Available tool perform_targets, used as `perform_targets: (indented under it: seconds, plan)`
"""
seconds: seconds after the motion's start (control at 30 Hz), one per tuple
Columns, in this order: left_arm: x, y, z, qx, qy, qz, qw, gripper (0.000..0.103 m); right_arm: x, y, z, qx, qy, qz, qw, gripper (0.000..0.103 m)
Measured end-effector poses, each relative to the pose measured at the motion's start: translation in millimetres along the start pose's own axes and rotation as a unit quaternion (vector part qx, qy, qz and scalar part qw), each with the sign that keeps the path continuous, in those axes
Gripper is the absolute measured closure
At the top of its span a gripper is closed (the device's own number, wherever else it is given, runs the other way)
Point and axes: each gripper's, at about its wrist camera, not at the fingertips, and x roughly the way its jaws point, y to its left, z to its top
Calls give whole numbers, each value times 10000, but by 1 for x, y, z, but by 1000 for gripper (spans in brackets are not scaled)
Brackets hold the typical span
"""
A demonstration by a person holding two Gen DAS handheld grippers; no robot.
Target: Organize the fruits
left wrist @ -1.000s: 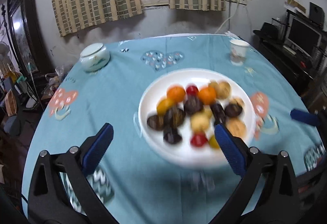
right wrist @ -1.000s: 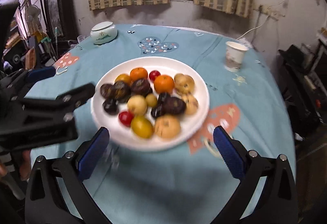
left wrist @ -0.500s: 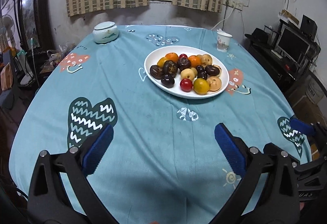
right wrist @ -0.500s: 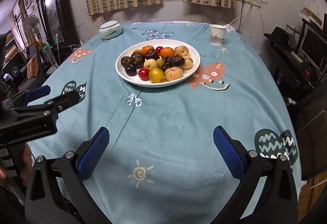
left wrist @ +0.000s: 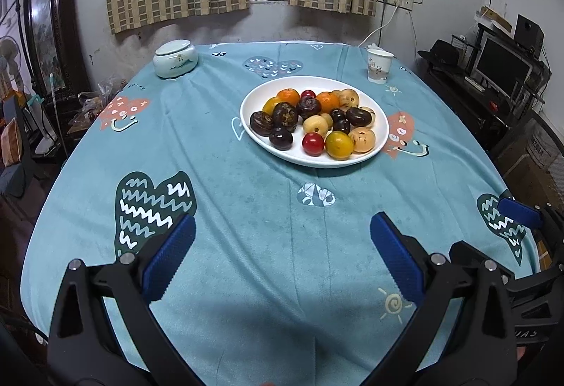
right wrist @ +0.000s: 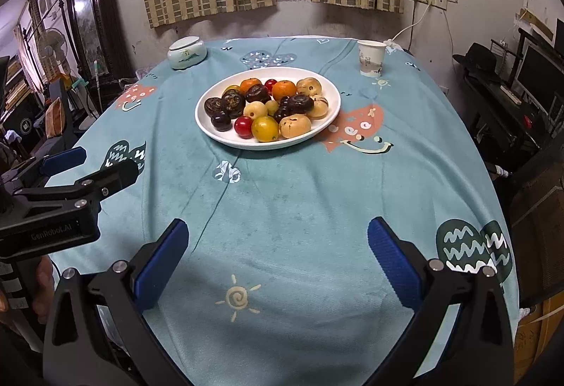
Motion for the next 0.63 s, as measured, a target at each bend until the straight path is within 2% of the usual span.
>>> perform_targets:
  seconds: [0.27, 0.63]
  plan:
    - [4, -8, 3, 131, -57, 70, 9999, 2, 5, -4, 2, 43, 40, 55, 10000, 1]
    - [7, -11, 4, 129, 43, -29, 9999, 2, 7, -6, 2, 84, 55, 66, 9999, 1]
